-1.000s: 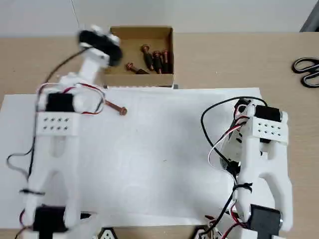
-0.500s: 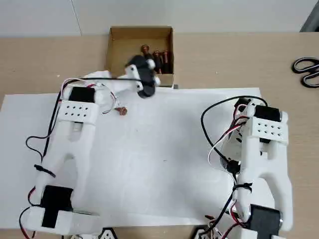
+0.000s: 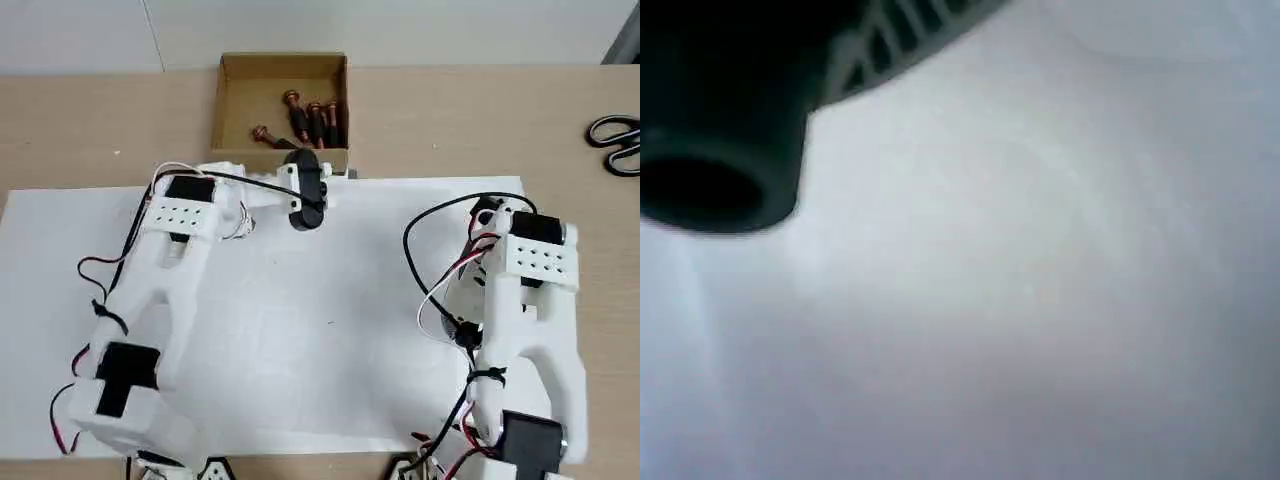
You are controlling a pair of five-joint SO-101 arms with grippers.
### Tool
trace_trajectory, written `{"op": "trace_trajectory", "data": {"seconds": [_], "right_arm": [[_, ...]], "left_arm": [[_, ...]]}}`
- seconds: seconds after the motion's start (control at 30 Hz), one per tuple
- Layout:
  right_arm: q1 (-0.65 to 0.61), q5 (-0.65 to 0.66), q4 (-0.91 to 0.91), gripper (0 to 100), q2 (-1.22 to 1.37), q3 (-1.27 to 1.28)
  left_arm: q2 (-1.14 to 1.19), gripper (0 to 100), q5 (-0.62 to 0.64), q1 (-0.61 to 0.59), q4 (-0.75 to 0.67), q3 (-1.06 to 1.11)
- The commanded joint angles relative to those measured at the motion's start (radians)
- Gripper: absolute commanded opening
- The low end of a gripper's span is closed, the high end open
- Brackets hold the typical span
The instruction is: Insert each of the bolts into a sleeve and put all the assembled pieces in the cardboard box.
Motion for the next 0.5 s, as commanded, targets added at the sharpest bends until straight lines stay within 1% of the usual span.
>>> {"op": "trace_trajectory", "data": {"seconds": [0.0, 0.13, 0.27, 0.47], "right_arm": [[0.008, -0.008, -0.008, 0.3, -0.028, -0.006], [0.008, -0.008, -0.03, 0.3, -0.028, 0.002], [0.008, -0.008, -0.07, 0.3, -0.028, 0.038], [0.008, -0.008, -0.071, 0.3, -0.031, 0.051]], "left_arm": [[0.029, 7, 0.012, -0.021, 0.084, -0.114], [0.133, 7, 0.028, -0.048, 0.196, -0.291], [0.252, 7, 0.028, -0.061, 0.359, -0.515], [0.433, 7, 0.02, -0.051, 0.595, -0.845]]}}
